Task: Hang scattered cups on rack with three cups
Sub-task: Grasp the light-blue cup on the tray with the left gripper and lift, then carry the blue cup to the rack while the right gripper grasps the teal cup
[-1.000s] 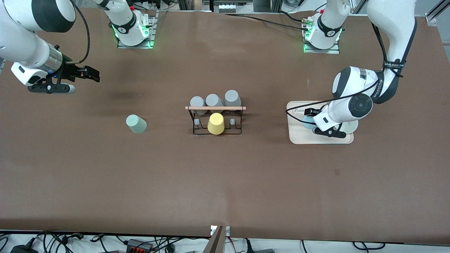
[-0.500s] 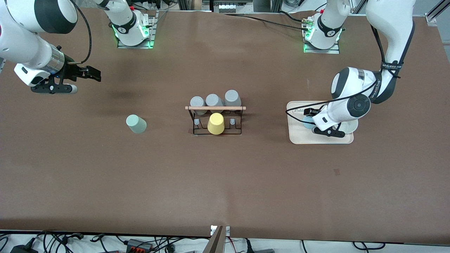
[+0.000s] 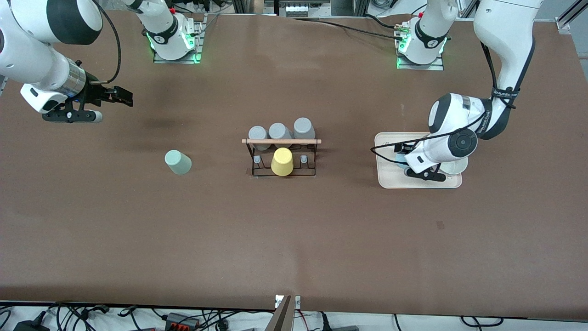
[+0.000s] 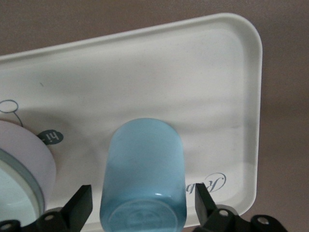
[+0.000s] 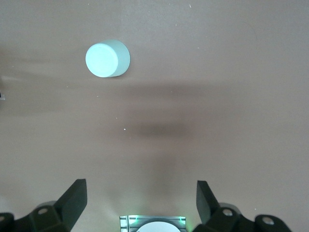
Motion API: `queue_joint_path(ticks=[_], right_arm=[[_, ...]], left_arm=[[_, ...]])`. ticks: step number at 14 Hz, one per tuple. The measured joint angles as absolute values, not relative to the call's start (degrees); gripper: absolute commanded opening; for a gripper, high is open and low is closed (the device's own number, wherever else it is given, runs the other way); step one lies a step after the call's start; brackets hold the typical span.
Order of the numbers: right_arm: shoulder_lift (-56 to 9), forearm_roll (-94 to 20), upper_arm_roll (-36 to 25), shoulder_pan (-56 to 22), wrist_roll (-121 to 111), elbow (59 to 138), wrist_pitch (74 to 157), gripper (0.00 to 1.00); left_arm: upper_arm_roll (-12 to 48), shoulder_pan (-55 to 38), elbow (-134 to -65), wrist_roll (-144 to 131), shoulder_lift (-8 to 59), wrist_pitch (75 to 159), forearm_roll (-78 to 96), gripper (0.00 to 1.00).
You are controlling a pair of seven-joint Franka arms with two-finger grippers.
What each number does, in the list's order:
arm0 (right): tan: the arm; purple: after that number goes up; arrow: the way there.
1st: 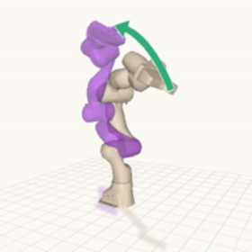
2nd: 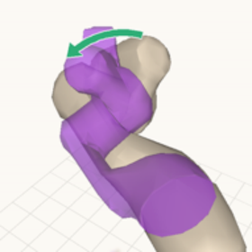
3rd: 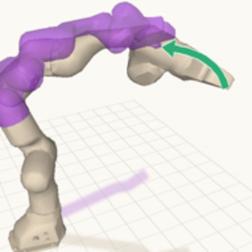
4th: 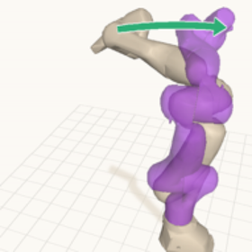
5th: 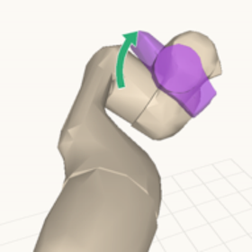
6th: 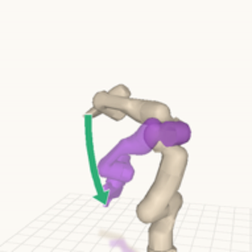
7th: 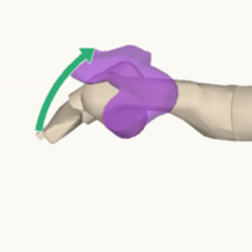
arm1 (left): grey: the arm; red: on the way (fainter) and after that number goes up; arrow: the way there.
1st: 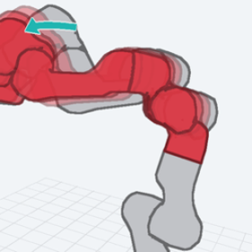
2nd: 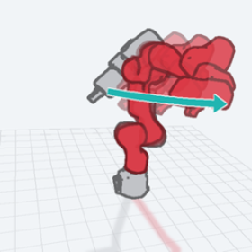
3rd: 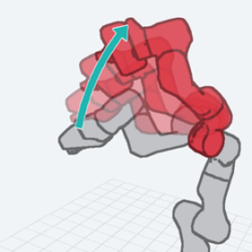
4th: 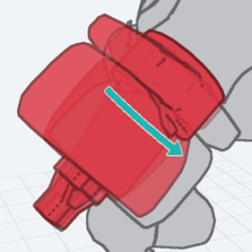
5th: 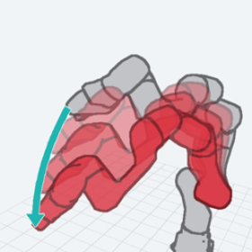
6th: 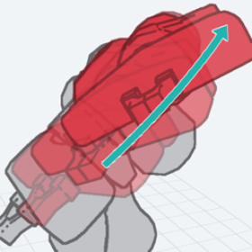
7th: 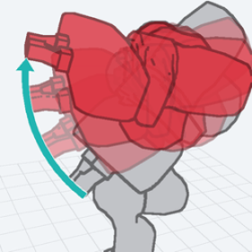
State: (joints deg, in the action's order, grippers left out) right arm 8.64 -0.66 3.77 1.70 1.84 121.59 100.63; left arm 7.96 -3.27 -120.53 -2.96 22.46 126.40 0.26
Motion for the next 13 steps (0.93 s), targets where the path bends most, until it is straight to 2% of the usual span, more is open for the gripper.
queue_joint_path(ticks=[2, 4, 7, 11, 13], right_arm=[[8.6, -0.7, 3.8, 1.7, 1.8, 121.6, 100.6, 1.0], [8.6, -0.7, 3.8, 1.7, 1.8, 121.6, 100.6, 1.0], [8.6, -0.7, 3.8, 1.7, 1.8, 121.6, 100.6, 1.0], [8.6, -0.7, 3.8, 1.1, 1.4, 121.8, 102.5, 1.0], [8.6, -0.7, 3.8, -0.7, 1.4, 124.5, 108.8, 1.0]], left_arm=[[8.0, -3.3, -120.5, -3.0, 22.4, 126.3, 0.3, 0.42], [8.1, -3.3, -120.4, -3.0, 22.2, 125.8, 0.3, 0.34], [8.2, -3.3, -117.6, -3.0, 22.1, 121.7, 0.3, 0.34], [8.4, -3.8, -102.9, -3.0, 21.8, 108.2, 0.3, 0.34], [8.5, -5.5, -95.4, -3.0, 22.0, 104.3, 0.3, 0.34]])
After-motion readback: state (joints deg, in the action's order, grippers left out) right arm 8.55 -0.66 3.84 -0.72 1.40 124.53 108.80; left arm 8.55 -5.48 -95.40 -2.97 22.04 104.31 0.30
